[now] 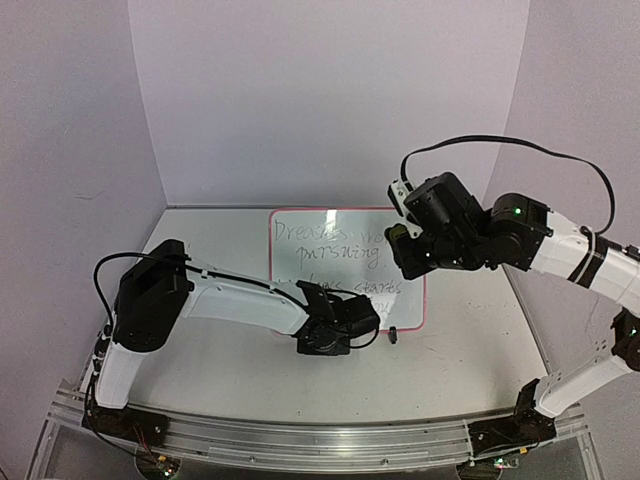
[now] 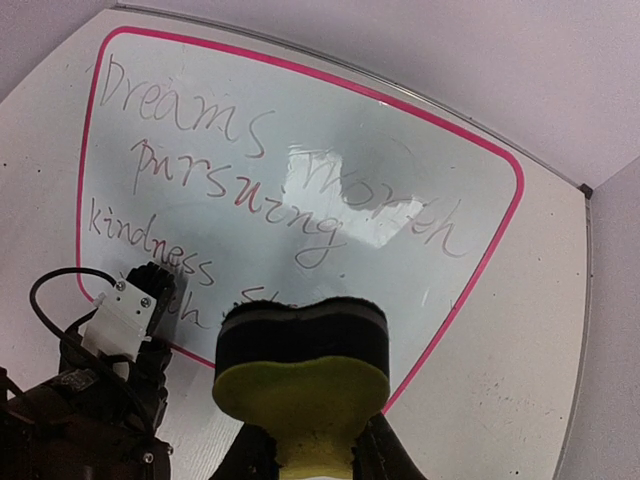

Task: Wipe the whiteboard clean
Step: Move the whiteboard to the center of the board, then hold the whiteboard at the center of the board.

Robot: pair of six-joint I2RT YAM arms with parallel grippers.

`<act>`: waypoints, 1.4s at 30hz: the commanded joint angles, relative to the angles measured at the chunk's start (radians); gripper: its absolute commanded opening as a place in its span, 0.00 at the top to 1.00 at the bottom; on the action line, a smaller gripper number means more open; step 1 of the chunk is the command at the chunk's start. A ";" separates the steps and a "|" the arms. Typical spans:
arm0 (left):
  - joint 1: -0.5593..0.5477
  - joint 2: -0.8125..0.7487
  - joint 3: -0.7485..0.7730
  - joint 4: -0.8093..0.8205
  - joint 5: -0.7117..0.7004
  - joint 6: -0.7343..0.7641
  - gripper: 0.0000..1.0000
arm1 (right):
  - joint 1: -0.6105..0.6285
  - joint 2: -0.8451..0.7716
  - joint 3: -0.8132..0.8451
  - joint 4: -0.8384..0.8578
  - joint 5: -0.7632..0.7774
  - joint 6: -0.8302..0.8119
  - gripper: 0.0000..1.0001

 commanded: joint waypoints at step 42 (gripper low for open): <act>0.741 -0.946 -0.925 1.204 0.898 0.800 0.03 | 0.085 0.081 0.049 0.299 0.020 -0.093 1.00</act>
